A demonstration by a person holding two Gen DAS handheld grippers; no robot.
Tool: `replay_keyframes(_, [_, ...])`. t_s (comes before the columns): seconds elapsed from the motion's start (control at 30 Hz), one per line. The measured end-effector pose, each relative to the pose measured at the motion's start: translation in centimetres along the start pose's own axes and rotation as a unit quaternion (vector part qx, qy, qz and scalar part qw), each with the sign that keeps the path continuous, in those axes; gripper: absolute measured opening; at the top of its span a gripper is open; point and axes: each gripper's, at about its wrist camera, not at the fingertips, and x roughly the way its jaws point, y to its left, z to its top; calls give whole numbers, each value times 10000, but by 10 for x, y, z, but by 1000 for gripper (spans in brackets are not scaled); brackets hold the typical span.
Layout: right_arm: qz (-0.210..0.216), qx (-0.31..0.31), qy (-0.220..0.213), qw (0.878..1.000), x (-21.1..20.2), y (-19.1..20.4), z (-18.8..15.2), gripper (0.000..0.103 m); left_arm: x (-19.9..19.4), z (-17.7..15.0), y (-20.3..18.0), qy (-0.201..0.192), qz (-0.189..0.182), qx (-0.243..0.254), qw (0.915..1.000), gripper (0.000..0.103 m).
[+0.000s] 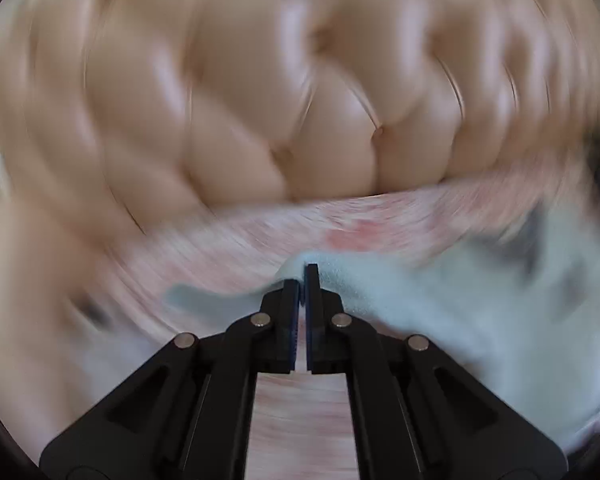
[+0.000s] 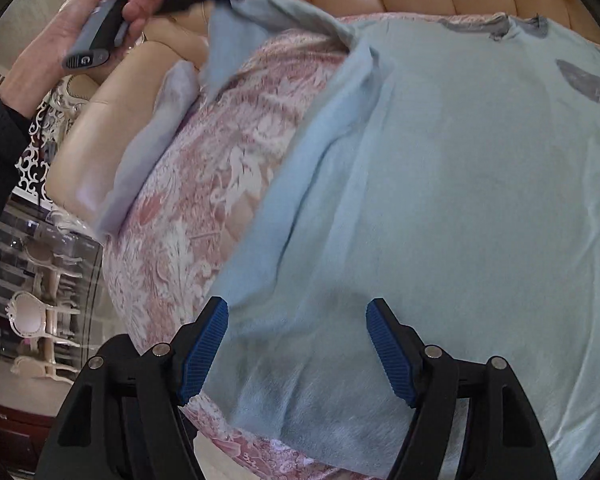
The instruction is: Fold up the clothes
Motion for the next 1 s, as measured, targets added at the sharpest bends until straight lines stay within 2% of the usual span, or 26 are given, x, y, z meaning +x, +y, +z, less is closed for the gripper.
replay_keyframes(0.1, [-32, 13, 10, 10000, 2, 0, -1, 73, 17, -24, -7, 132, 385, 1083, 9933, 4])
replay_keyframes(0.13, [-42, 15, 8, 10000, 3, 0, -1, 73, 26, -35, -2, 359, 302, 1087, 9930, 10])
replay_keyframes(0.17, [-61, 2, 18, 10000, 4, 1, -1, 73, 36, -47, 3, 604, 197, 1053, 9924, 11])
replay_keyframes(0.3, [-55, -14, 80, 10000, 4, 3, -1, 74, 53, -78, 31, 1132, 163, 177, 9933, 35])
replay_keyframes(0.33, [-48, -18, 93, 9999, 4, 3, 0, 74, 51, -83, 35, 1201, 251, -13, 9924, 46])
replay_keyframes(0.4, [-17, -53, 113, 9999, 4, 4, -1, 74, 49, -90, 38, 1301, 395, -286, 9903, 59])
replay_keyframes(0.47, [17, -94, 133, 9999, 4, 4, -2, 74, 40, -93, 42, 1354, 471, -636, 9876, 59])
replay_keyframes(0.57, [231, -106, 183, 9995, 2, 6, -3, 74, 17, -98, 62, 1285, 368, -1576, 9784, 59])
replay_keyframes(0.6, [236, -160, 213, 9994, 3, 8, -3, 74, 2, -97, 62, 1046, 81, -1855, 9770, 57])
replay_keyframes(0.63, [216, -214, 222, 9993, 3, 9, -4, 74, -7, -93, 50, 874, -439, -1868, 9775, 57])
replay_keyframes(0.67, [183, -267, 220, 9992, 3, 11, -5, 74, -16, -89, 38, 709, -980, -1847, 9753, 57])
replay_keyframes(0.73, [141, -353, 222, 9990, 3, 14, -7, 74, -26, -82, -1, 469, -1589, -1602, 9731, 58])
replay_keyframes(0.8, [164, -328, 205, 9991, 2, 13, -7, 74, -29, -75, -52, 168, -1941, -1065, 9750, 58])
replay_keyframes(0.87, [211, -253, 168, 9993, 1, 11, -8, 74, -23, -71, -99, -116, -2231, -524, 9733, 56])
replay_keyframes(0.93, [244, -207, 137, 9994, 1, 10, -8, 74, 3, -67, -132, 440, -3008, -688, 9502, 40])
replay_keyframes(0.97, [247, -213, 126, 9994, 0, 10, -9, 74, 18, -65, -145, 701, -3148, -747, 9436, 40])
replay_keyframes(1.0, [241, -226, 123, 9994, 0, 10, -9, 74, 33, -66, -157, 941, -3001, -741, 9464, 40])
